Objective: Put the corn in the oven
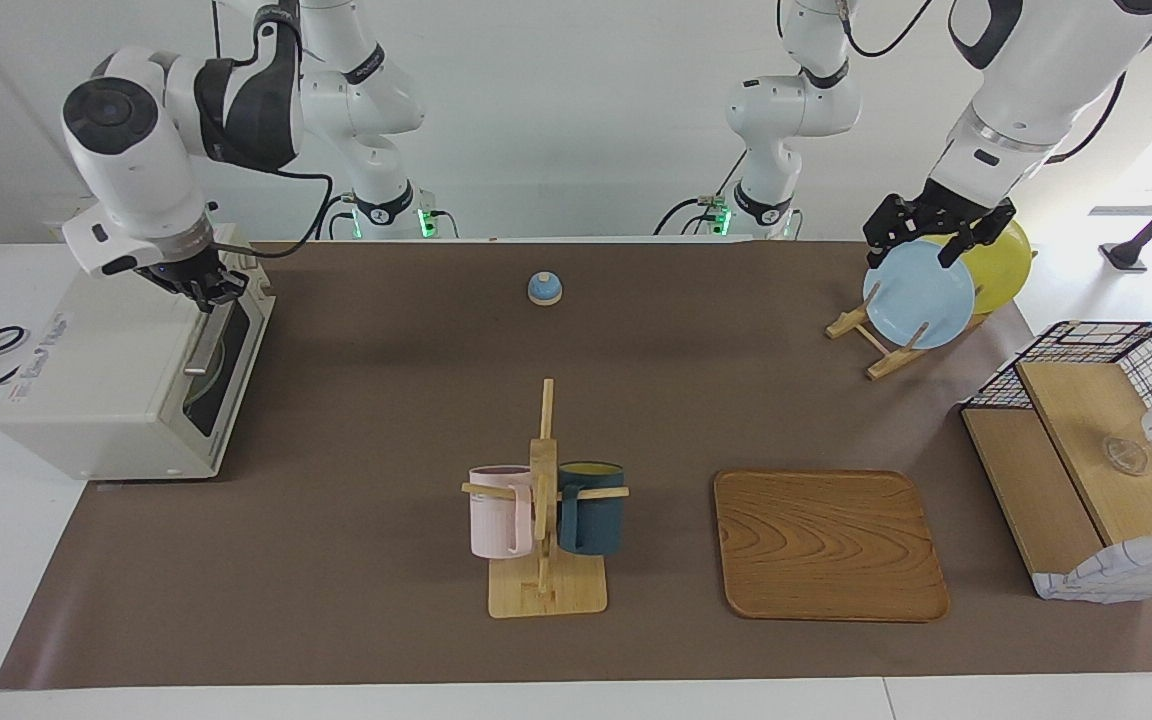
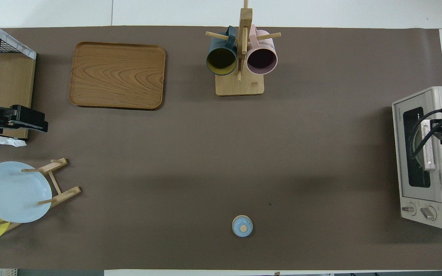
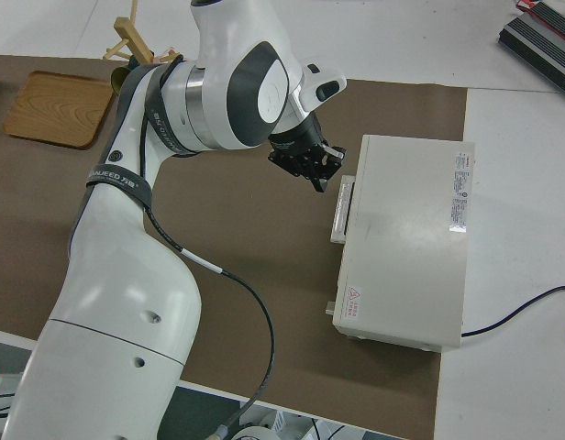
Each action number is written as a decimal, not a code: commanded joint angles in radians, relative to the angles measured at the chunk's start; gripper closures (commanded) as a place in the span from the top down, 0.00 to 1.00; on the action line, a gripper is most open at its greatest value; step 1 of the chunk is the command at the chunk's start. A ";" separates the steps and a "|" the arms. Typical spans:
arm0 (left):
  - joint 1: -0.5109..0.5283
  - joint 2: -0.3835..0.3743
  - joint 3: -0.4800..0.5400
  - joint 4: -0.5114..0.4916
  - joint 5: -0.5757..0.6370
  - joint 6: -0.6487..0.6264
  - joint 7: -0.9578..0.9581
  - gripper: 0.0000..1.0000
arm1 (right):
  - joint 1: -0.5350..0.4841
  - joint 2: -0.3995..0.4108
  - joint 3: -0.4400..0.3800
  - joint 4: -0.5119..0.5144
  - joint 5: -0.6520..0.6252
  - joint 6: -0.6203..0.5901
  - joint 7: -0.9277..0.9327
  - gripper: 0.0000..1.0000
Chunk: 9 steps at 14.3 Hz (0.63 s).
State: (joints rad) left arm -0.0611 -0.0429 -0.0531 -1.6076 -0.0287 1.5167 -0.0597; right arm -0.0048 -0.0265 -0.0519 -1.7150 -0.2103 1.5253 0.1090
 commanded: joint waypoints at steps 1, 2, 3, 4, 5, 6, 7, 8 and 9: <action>0.010 -0.023 -0.008 -0.023 0.018 -0.001 0.008 1.00 | -0.009 0.030 -0.002 0.077 0.080 -0.062 -0.026 0.00; 0.010 -0.023 -0.008 -0.024 0.018 -0.001 0.008 1.00 | -0.017 0.030 -0.002 0.090 0.094 -0.073 -0.029 0.00; 0.010 -0.023 -0.008 -0.023 0.018 -0.001 0.008 1.00 | -0.017 0.030 -0.003 0.116 0.115 -0.086 -0.032 0.00; 0.010 -0.023 -0.008 -0.023 0.018 -0.001 0.008 1.00 | -0.015 0.030 -0.002 0.138 0.124 -0.102 -0.037 0.06; 0.010 -0.023 -0.008 -0.024 0.018 -0.001 0.008 1.00 | -0.008 0.030 -0.002 0.155 0.133 -0.117 -0.038 0.16; 0.010 -0.023 -0.008 -0.023 0.018 -0.001 0.008 1.00 | -0.004 0.028 0.000 0.163 0.147 -0.135 -0.038 0.27; 0.010 -0.023 -0.008 -0.024 0.018 -0.001 0.008 1.00 | -0.004 0.025 0.000 0.163 0.152 -0.146 -0.040 0.45; 0.010 -0.023 -0.008 -0.023 0.018 -0.001 0.008 1.00 | -0.004 0.023 0.001 0.164 0.157 -0.152 -0.040 0.74; 0.010 -0.023 -0.008 -0.024 0.018 -0.001 0.008 1.00 | -0.004 0.022 0.000 0.167 0.188 -0.165 -0.040 1.00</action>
State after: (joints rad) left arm -0.0611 -0.0429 -0.0531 -1.6076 -0.0287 1.5167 -0.0597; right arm -0.0049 -0.0192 -0.0500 -1.5785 -0.0716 1.3945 0.1029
